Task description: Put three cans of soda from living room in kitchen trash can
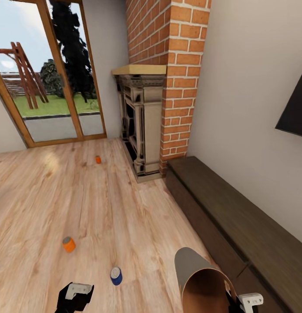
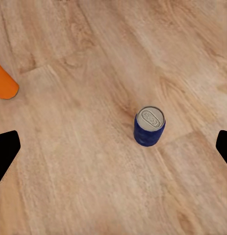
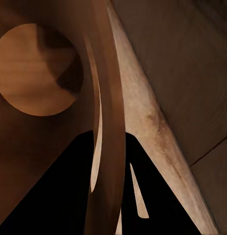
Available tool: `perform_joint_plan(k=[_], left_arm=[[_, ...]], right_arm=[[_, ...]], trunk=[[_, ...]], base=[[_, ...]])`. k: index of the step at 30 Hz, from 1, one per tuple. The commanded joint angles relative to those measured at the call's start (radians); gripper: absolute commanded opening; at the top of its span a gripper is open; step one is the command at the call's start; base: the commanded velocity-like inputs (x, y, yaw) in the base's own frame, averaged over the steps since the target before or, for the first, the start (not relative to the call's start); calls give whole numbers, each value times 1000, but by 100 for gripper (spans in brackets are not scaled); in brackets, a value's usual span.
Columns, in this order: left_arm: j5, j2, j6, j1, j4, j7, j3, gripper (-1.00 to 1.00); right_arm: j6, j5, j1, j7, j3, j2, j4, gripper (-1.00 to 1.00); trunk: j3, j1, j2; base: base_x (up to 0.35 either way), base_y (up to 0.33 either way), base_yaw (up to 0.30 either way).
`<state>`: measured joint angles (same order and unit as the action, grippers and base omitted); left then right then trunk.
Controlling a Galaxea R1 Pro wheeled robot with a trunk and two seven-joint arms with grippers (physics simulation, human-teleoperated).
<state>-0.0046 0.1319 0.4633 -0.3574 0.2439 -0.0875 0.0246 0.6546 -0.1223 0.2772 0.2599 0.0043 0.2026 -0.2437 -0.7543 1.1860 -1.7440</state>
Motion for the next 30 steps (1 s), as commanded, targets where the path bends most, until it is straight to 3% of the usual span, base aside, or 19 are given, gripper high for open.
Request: perform_joint_plan(k=[1, 30], left_arm=[[0, 0, 0, 0, 0, 0, 0, 100], [0, 0, 1, 0, 0, 0, 0, 100]], right_arm=[[0, -2, 0, 4, -6, 0, -2, -100], [0, -2, 0, 4, -6, 0, -3, -100]], trunk=[[0, 0, 0], [0, 0, 0]], base=[[315, 0, -2], [141, 0, 0]])
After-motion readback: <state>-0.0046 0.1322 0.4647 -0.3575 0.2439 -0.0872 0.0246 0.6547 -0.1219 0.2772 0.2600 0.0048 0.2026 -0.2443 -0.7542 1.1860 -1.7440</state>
